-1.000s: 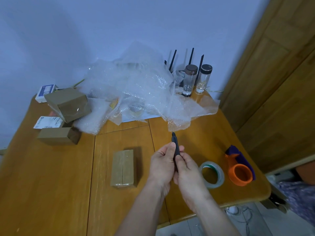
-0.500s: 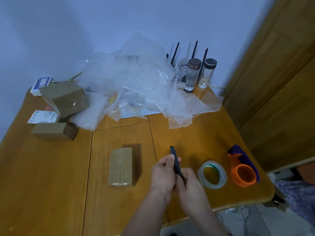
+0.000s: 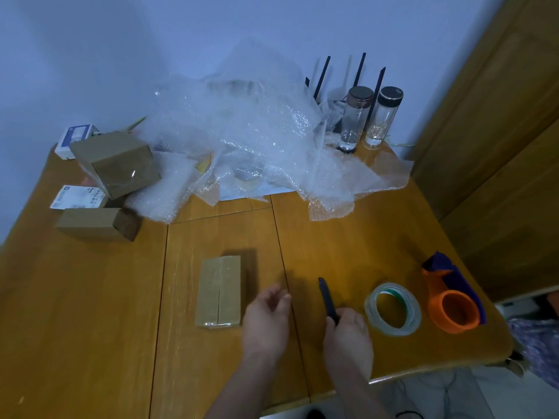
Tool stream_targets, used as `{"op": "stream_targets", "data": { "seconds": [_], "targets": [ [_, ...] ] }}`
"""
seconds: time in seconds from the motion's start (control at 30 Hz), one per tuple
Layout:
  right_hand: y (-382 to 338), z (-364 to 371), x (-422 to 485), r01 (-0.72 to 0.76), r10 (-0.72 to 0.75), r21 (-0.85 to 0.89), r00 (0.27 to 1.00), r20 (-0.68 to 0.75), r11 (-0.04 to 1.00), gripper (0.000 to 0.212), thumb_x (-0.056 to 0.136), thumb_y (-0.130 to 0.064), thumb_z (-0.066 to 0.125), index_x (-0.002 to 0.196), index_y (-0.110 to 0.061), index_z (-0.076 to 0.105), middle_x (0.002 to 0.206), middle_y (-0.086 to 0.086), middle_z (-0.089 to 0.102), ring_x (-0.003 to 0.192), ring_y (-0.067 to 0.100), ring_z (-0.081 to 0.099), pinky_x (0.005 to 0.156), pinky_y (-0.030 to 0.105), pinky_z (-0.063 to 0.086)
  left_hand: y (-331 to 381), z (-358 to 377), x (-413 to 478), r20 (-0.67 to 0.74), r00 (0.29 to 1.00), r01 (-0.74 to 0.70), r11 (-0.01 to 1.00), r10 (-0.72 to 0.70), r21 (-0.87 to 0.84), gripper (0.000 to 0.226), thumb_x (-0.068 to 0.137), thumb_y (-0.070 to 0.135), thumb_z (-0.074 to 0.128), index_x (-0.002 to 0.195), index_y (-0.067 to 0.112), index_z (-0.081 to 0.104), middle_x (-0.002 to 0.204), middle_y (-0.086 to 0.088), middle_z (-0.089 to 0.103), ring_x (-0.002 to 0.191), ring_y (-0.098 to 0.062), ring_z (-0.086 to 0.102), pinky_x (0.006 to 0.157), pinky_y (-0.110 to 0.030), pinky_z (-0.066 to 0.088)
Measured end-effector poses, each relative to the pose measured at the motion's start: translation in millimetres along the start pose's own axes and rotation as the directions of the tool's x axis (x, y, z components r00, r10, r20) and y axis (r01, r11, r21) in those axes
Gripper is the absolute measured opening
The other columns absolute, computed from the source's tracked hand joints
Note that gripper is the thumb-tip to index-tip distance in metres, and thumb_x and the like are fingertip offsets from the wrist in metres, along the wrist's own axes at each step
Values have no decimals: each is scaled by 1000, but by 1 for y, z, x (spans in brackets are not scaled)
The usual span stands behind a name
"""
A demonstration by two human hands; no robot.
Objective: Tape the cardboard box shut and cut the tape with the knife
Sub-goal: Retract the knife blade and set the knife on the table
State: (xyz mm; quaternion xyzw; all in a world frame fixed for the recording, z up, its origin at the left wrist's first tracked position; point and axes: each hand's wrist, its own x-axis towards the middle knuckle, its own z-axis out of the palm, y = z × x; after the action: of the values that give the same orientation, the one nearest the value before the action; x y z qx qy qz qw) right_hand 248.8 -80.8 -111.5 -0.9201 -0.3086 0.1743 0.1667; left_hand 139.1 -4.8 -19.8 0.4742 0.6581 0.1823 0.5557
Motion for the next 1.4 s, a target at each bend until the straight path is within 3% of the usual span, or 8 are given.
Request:
{"op": "stream_targets", "data": {
  "seconds": [0.1,0.23,0.33,0.5,0.57,0.73,1.0,1.4],
  "targets": [
    [0,3,1,25,-25,17,1000,-10,1000,20,95,-26,63,111,-14,60,106,5,67,93,18,63,77,29,55,-8,-31,2,-220,965,-113,984,142,139,34,97,31,60,131,29,61,97,19,64,84,5,61,71,-14,49],
    [-3,0,-1,16,-18,-130,1000,-17,991,35,92,-37,64,118,-16,58,113,6,66,98,18,63,79,29,56,-16,-77,2,-463,802,-177,890,378,420,26,92,33,66,117,26,66,92,6,57,82,-17,63,73,-37,59],
    [-28,-10,-11,110,-113,-162,994,-12,981,48,91,-48,60,131,-20,55,123,1,64,109,15,61,88,31,55,-27,-103,12,-496,820,-58,903,287,426,36,95,40,59,130,31,60,105,2,52,87,-14,57,81,-41,60],
    [-111,-7,-31,349,-415,251,858,301,903,55,100,-49,43,152,-44,25,146,-8,47,122,10,55,93,27,50,-44,-125,24,-149,938,-187,821,312,540,53,103,40,40,153,48,25,144,-7,44,102,-19,66,86,-35,62],
    [-130,0,-34,449,-512,247,768,384,859,58,103,-47,38,154,-51,9,147,-2,43,117,18,57,89,31,50,-49,-130,27,25,926,-292,673,377,679,53,105,41,33,153,54,16,145,-4,43,97,-20,69,74,-32,63],
    [-133,3,-32,538,-532,142,694,485,831,59,104,-48,30,153,-53,-2,129,5,50,84,20,58,73,39,53,-50,-136,30,214,932,-343,517,293,785,65,100,51,35,156,47,3,142,-3,47,106,-28,67,86,-43,59],
    [-134,-7,-27,552,-503,108,640,581,827,67,101,-55,35,148,-59,-13,144,5,47,102,26,62,83,44,55,-45,-127,38,192,930,-289,302,314,908,80,93,56,54,157,37,10,128,-6,59,98,-25,71,75,-35,59],
    [-136,-11,-30,537,-478,109,620,622,837,68,103,-52,32,148,-56,-18,147,6,43,98,27,61,84,47,55,-57,-117,35,127,912,-260,310,390,914,81,94,53,54,158,33,8,119,-4,65,87,-19,74,69,-32,63]
  ]
}}
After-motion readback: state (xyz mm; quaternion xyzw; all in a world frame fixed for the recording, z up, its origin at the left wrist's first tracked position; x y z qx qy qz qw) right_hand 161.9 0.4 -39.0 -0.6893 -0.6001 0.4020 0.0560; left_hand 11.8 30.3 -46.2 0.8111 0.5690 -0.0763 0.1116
